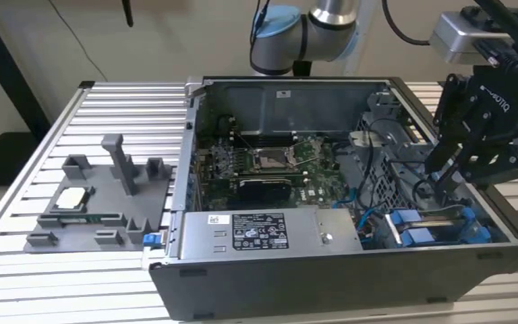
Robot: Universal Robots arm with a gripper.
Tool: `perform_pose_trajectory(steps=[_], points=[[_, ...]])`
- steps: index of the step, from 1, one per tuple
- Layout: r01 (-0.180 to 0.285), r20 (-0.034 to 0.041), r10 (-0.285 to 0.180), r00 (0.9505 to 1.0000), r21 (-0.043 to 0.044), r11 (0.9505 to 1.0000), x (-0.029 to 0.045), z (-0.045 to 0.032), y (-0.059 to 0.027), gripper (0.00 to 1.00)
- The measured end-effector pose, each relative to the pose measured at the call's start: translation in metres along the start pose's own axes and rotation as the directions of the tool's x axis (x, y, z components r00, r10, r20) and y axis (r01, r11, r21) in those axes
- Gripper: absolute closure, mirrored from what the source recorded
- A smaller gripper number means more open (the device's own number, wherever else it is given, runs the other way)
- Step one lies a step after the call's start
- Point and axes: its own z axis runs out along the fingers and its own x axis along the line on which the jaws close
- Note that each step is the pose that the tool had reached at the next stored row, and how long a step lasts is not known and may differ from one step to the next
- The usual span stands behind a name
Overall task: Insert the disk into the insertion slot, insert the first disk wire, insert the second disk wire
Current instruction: 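Insert the disk into the insertion slot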
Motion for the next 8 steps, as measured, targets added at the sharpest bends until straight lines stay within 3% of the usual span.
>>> perform_pose_trajectory(steps=[5,6,8], points=[[0.003,0.0658,-0.003,0.9978,0.0027,1.0000,-0.0056,0.0007,0.0006,0.58],[0.004,0.0739,-0.004,0.9973,0.0081,1.0000,-0.0066,0.0007,0.0007,0.58],[0.007,0.0831,-0.009,0.9965,0.0300,0.9995,-0.0077,0.0010,0.0008,0.58]])
